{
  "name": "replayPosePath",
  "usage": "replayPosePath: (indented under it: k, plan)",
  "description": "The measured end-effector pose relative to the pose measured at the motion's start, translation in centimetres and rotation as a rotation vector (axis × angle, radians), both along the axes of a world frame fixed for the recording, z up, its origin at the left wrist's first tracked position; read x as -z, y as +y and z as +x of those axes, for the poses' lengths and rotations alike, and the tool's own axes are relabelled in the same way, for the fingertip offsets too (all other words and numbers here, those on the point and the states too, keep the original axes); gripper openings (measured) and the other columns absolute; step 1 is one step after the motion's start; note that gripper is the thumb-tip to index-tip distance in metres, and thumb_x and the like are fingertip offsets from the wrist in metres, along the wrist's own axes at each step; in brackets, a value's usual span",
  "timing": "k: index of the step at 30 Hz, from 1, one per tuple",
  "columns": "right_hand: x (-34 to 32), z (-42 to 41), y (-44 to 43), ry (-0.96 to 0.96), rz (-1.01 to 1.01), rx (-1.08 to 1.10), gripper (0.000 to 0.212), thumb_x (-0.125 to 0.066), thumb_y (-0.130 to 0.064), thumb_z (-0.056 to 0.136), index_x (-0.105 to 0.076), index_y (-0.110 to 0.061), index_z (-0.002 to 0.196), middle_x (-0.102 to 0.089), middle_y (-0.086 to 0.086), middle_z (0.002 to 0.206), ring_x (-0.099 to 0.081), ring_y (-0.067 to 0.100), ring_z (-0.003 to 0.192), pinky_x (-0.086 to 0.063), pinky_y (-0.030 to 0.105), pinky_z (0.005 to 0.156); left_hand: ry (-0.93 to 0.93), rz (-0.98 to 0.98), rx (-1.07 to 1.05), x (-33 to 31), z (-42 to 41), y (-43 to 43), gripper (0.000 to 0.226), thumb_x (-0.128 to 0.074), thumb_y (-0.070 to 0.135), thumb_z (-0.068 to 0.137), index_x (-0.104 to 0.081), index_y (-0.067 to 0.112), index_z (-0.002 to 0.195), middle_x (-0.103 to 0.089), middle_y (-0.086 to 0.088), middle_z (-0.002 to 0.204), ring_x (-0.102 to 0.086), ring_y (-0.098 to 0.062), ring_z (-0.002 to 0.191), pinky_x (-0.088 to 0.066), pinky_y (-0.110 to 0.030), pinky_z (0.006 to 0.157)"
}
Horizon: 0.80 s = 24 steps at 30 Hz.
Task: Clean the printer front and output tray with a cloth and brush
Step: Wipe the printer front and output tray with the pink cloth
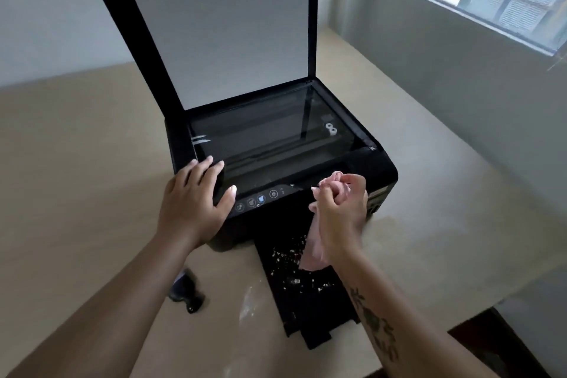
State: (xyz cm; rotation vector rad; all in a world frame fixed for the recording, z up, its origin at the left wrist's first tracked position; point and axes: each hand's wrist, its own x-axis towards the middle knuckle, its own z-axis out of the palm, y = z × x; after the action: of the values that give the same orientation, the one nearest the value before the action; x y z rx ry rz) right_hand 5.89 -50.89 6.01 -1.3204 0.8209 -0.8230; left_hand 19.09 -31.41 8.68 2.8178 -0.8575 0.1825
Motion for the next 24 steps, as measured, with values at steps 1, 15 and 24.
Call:
replayPosePath:
  k: [1, 15, 24]
  plan:
    - [-0.2, -0.4, 0.5, 0.016, -0.095, -0.049, 0.019, -0.064, -0.021, 0.091, -0.055, -0.038, 0.095, -0.049, -0.006, 0.111, -0.071, 0.004, 0.081, -0.056, 0.017, 0.056, -0.004, -0.012, 0.018, -0.2, 0.4, -0.1, 0.071, -0.023, 0.061, 0.088, -0.042, 0.023, 0.146, -0.037, 0.0, 0.155, -0.024, -0.021, 0.145, -0.02, -0.041, 0.116]
    - [-3.2, 1.4, -8.9, 0.241, -1.224, -0.836, 0.019, -0.053, -0.037, 0.089, -0.068, -0.029, 0.095, -0.06, -0.014, 0.11, -0.049, 0.018, 0.094, -0.047, 0.034, 0.084, 0.031, 0.162, -0.164, -0.5, -4.2, -1.5, 0.107, -0.022, 0.096, 0.067, -0.028, 0.032, 0.152, -0.026, 0.007, 0.159, -0.018, -0.018, 0.148, -0.012, -0.044, 0.121]
    - [-2.2, 1.5, -9.1, 0.216, -1.277, -0.833, 0.013, -0.066, -0.024, 0.087, -0.067, -0.027, 0.099, -0.06, -0.006, 0.111, -0.052, 0.022, 0.093, -0.047, 0.034, 0.082, 0.02, 0.135, -0.157, -0.4, -3.8, -1.7, 0.104, -0.027, 0.095, 0.068, -0.031, 0.033, 0.151, -0.028, 0.009, 0.159, -0.02, -0.017, 0.148, -0.013, -0.043, 0.121]
